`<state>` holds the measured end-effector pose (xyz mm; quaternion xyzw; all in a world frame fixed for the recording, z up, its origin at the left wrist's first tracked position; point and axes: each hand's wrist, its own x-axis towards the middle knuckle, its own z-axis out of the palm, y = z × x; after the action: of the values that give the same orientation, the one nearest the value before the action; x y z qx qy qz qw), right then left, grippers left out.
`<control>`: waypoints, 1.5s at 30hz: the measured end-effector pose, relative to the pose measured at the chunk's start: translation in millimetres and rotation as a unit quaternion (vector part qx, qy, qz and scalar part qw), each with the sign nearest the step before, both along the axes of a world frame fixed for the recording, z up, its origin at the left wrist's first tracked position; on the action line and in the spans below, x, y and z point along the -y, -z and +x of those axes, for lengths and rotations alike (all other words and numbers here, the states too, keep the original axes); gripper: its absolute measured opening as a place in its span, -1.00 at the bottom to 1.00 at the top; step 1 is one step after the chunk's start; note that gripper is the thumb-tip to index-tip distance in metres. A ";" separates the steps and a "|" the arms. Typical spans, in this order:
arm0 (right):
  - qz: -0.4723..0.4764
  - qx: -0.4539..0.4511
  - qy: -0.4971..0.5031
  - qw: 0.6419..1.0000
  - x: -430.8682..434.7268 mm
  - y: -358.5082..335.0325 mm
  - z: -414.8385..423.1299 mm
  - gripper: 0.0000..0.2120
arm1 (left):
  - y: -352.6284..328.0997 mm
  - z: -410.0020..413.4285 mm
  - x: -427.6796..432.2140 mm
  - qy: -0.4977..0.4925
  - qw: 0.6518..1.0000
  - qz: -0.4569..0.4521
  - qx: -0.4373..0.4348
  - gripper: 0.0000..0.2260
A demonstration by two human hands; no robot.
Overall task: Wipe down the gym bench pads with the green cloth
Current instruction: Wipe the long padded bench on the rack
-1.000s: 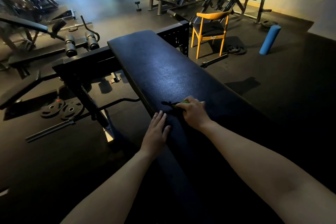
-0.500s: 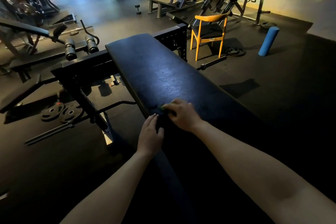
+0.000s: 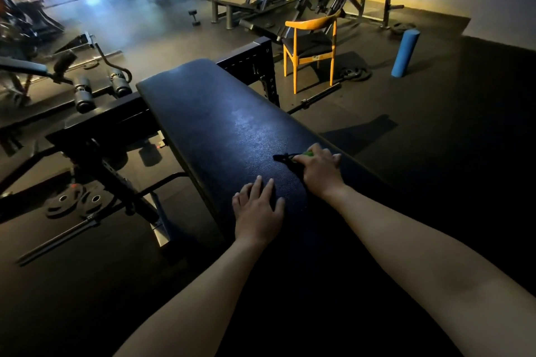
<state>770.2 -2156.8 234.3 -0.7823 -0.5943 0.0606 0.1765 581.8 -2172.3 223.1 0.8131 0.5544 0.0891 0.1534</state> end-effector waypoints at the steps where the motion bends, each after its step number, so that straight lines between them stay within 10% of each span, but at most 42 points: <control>1: -0.001 0.001 0.025 1.000 -1.0 1.5 13.6 -0.59 | 0.4 -0.1 -0.6 -0.002 1.000 0.000 0.004 -0.47; 8: -0.019 -0.039 0.196 0.980 -3.4 -0.1 50.0 -0.61 | 2.2 3.5 -0.3 -0.009 1.000 0.004 -0.002 -0.47; 16: -0.027 -0.044 -0.110 0.993 -11.9 0.6 -29.2 -0.65 | 0.9 4.0 0.5 -0.011 1.000 0.008 0.001 -0.48; 33: -0.116 -0.064 0.261 0.956 23.1 -8.3 73.1 -0.63 | 5.1 3.0 -0.5 -0.006 1.000 0.027 -0.003 -0.50; 45: -0.015 -0.090 0.085 0.992 31.2 -8.2 -53.3 -0.66 | 3.4 2.2 0.4 0.000 1.000 0.018 -0.004 -0.50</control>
<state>716.9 -2188.0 242.5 -0.8241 -0.5060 0.1245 0.2222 584.0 -2172.7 219.8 0.8164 0.5530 0.0955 0.1363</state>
